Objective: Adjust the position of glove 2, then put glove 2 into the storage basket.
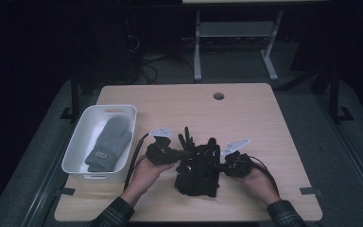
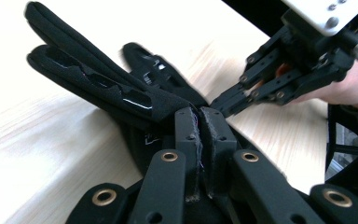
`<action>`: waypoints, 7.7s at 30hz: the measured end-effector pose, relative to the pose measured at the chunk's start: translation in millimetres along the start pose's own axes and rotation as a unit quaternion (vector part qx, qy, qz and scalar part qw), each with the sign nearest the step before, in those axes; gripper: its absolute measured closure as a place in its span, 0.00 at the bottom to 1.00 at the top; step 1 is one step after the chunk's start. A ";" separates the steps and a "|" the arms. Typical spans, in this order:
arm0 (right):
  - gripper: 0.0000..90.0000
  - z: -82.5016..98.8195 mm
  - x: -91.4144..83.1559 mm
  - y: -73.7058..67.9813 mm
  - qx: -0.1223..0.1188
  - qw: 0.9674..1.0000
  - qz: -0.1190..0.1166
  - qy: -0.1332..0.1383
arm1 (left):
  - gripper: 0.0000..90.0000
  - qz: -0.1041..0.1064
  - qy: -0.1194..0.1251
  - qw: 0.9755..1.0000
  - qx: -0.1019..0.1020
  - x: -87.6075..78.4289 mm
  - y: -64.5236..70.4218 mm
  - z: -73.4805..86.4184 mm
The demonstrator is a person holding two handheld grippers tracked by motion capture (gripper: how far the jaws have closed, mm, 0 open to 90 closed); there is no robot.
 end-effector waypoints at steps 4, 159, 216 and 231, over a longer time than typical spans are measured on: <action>1.00 -7.3 7.9 -4.9 -0.007 1.000 -0.006 0.001 | 0.95 0.002 -0.007 1.000 0.003 7.0 2.8 -0.3; 0.14 30.5 -22.4 84.4 0.073 0.985 0.138 0.073 | 0.53 -0.059 -0.159 0.975 0.144 36.3 -28.1 43.2; 0.15 30.2 -22.2 84.2 0.072 0.985 0.137 0.074 | 0.77 -0.151 -0.072 0.984 0.056 -130.2 -59.5 -54.6; 0.14 30.2 -22.0 84.2 0.073 0.985 0.138 0.074 | 0.77 -0.224 -0.054 0.973 -0.011 -203.8 -114.4 -32.7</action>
Point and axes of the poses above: each handheld gripper's, and its own axes: x roughly forward along the jaws, z roughly out of its underside, y roughly to its right, the point moved 9 cm from there along x, roughly forward along the jaws, and after that the axes turned 6 degrees about y, right-handed, at the moved point
